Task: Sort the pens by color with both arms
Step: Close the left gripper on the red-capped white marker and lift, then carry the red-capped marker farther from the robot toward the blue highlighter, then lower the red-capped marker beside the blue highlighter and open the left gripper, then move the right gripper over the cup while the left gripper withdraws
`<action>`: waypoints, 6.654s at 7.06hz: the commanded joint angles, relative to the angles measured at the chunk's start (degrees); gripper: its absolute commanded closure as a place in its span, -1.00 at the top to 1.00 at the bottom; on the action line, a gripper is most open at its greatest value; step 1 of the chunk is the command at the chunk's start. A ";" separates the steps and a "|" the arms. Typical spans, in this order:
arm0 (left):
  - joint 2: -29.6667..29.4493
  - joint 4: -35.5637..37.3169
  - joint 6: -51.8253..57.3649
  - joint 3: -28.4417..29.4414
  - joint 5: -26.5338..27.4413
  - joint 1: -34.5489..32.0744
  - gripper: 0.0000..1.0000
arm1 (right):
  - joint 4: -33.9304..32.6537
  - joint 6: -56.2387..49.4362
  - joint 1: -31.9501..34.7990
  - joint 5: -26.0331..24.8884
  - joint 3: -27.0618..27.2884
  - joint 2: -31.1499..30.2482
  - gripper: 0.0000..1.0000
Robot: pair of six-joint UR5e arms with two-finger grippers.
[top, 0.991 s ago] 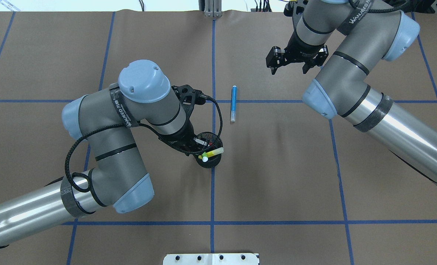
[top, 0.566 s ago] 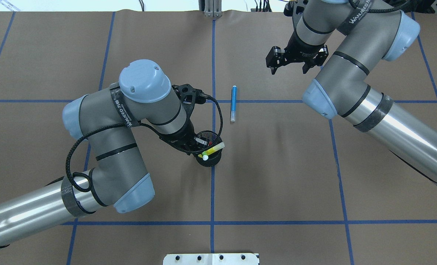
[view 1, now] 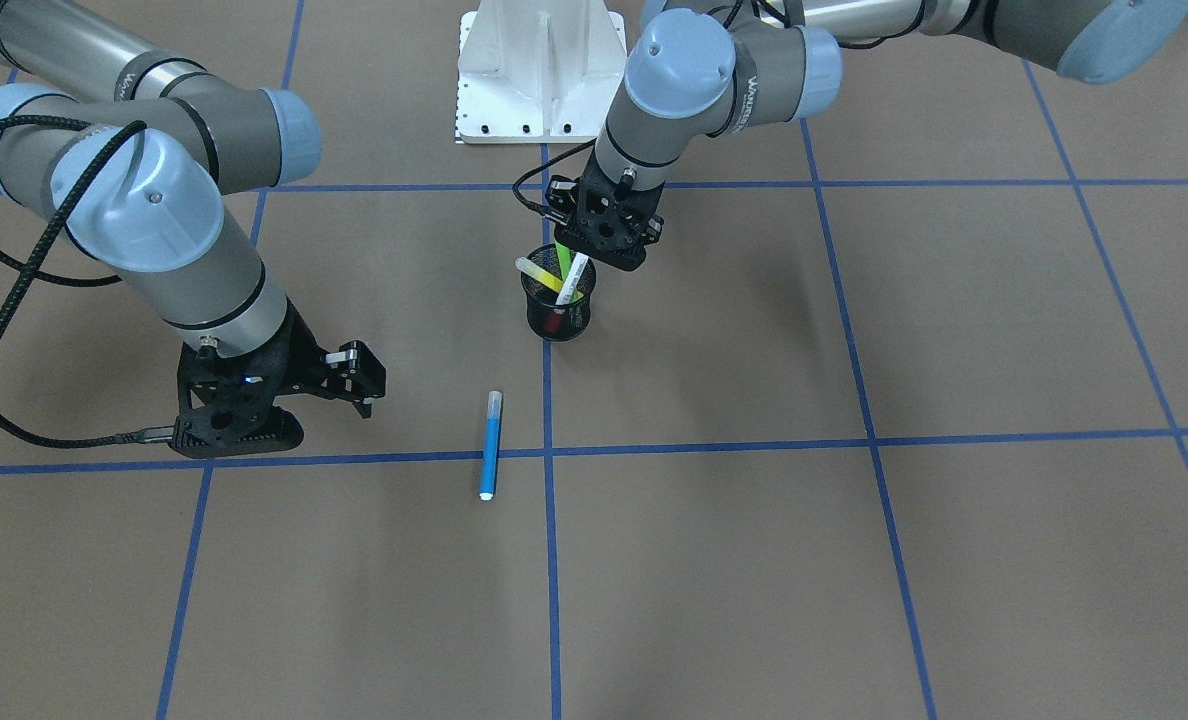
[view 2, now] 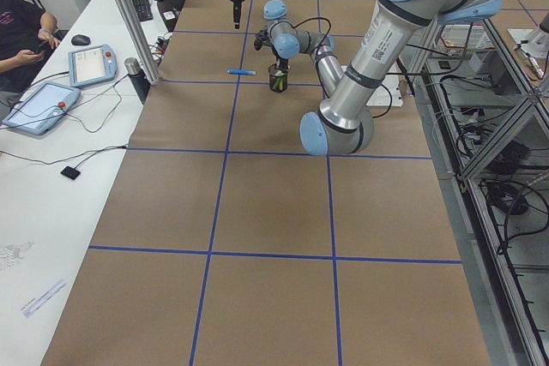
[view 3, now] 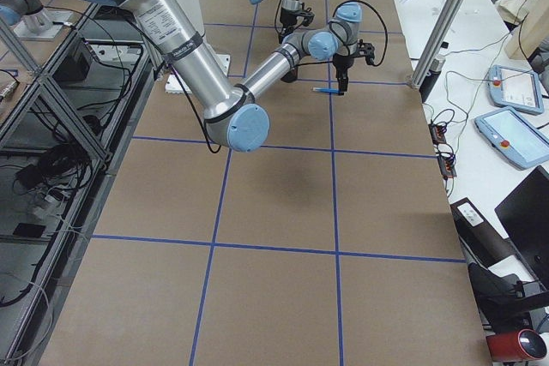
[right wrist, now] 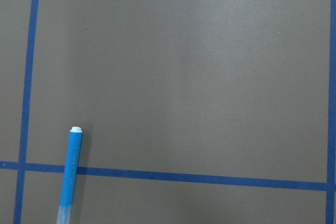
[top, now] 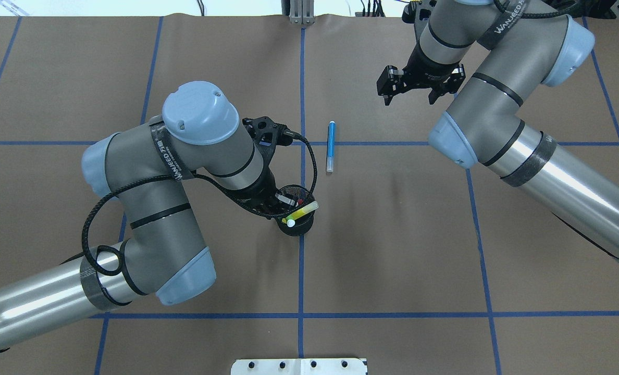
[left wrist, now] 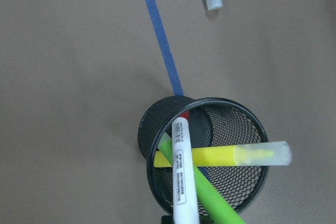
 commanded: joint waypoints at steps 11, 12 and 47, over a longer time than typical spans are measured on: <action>-10.74 -9.07 -19.81 14.24 4.98 -7.76 -0.78 | 0.00 0.00 -0.09 -0.01 0.16 0.02 0.99; -13.11 -13.40 -19.90 20.06 5.51 -8.29 -0.79 | 0.00 0.00 -0.09 0.08 0.16 0.02 0.99; 8.31 -4.48 2.07 4.21 -7.85 -21.13 0.05 | -13.62 26.11 -27.59 -21.28 6.58 13.82 0.90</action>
